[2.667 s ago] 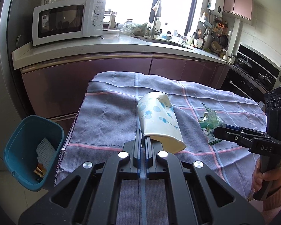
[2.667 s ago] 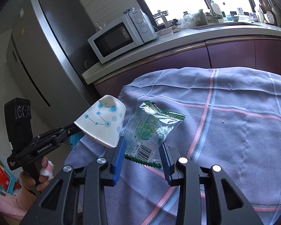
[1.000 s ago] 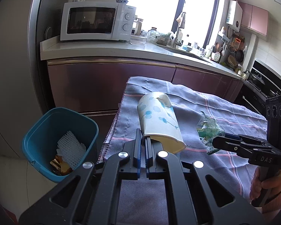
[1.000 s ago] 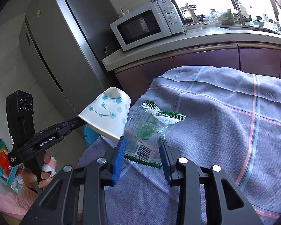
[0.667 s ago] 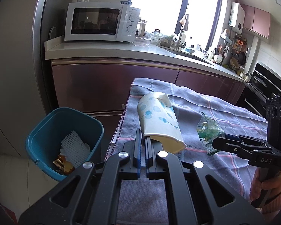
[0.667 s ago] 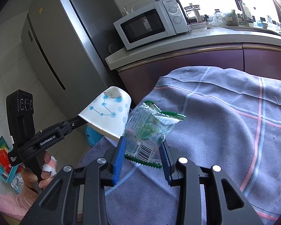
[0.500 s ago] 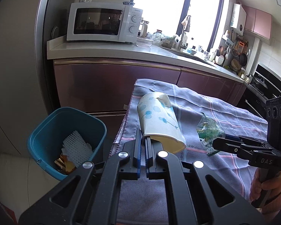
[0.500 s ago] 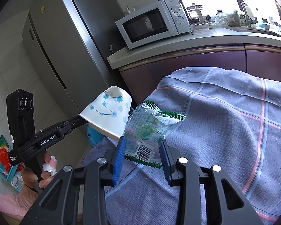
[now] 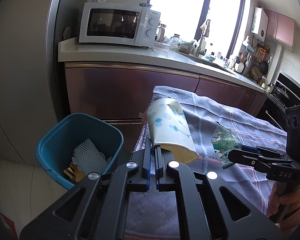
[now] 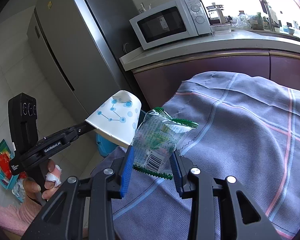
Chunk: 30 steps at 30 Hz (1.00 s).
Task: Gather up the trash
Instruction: 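Lift the paper cup and candy packet and carry them to the teal bin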
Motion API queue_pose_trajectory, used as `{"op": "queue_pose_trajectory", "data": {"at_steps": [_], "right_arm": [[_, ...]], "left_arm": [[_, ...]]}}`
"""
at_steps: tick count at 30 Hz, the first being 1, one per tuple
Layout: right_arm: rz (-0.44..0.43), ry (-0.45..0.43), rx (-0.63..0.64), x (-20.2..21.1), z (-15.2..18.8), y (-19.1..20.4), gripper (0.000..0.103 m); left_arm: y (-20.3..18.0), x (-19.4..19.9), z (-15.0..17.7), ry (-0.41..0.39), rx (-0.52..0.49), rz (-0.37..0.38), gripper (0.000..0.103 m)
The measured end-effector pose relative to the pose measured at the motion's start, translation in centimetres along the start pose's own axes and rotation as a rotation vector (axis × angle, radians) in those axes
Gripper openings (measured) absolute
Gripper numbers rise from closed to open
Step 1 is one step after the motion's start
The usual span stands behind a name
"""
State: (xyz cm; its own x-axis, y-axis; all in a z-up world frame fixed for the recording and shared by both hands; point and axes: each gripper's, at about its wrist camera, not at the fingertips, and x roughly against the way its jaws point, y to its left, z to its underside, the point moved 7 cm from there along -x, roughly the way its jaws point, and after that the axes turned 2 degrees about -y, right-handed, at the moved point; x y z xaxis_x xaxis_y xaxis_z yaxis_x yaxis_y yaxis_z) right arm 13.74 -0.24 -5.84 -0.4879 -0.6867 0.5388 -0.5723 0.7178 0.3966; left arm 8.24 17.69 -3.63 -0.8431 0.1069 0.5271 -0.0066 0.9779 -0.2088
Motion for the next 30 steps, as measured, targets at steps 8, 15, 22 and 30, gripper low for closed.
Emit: {"op": "queue_pose_trajectory", "data": {"at_steps": [8, 15, 22, 30], "right_arm": [[-0.012, 0.010, 0.018, -0.6, -0.2, 0.8, 0.034], [-0.020, 0.012, 0.030, -1.0, -0.3, 1.4, 0.034], [-0.028, 0.017, 0.042, -1.3, -0.4, 1.8, 0.034], [-0.036, 0.026, 0.057, -1.9, -0.7, 2.5, 0.034]], "left_arm": [[0.9, 0.4, -0.2, -0.008, 0.016, -0.017, 0.004], [1.6, 0.7, -0.3, -0.014, 0.023, -0.028, 0.004], [2.2, 0.7, -0.5, -0.018, 0.032, -0.036, 0.004], [2.8, 1.0, -0.6, -0.023, 0.044, -0.049, 0.004]]}}
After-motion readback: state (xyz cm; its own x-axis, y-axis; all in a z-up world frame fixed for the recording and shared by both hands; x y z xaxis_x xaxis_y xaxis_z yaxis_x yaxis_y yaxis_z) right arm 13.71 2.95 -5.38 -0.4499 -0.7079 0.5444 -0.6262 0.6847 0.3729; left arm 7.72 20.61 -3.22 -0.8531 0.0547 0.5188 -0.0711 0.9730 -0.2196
